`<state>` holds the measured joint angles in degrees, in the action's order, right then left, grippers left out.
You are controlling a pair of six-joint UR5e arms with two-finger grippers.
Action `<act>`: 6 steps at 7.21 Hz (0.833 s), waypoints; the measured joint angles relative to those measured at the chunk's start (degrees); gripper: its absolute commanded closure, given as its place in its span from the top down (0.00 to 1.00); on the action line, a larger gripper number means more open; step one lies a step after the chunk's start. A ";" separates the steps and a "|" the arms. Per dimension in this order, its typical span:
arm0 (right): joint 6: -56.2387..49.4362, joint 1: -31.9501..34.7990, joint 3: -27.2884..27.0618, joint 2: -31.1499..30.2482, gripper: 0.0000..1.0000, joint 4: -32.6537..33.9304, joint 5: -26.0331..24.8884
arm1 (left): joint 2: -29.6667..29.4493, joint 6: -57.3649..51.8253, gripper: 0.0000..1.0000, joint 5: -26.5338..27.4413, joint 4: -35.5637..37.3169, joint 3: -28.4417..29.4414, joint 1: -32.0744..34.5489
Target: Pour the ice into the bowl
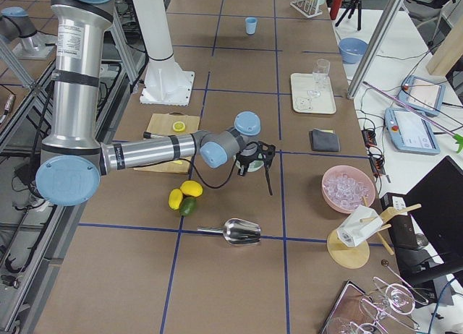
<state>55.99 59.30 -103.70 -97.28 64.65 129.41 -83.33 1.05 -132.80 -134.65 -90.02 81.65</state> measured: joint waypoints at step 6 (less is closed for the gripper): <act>6.62 -5.57 6.61 -0.15 0.14 -16.09 -3.63 | 0.01 0.00 1.00 0.03 0.00 -0.09 0.00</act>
<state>62.61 53.73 -97.09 -97.43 48.56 125.78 -83.32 1.05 -132.76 -134.65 -90.11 81.65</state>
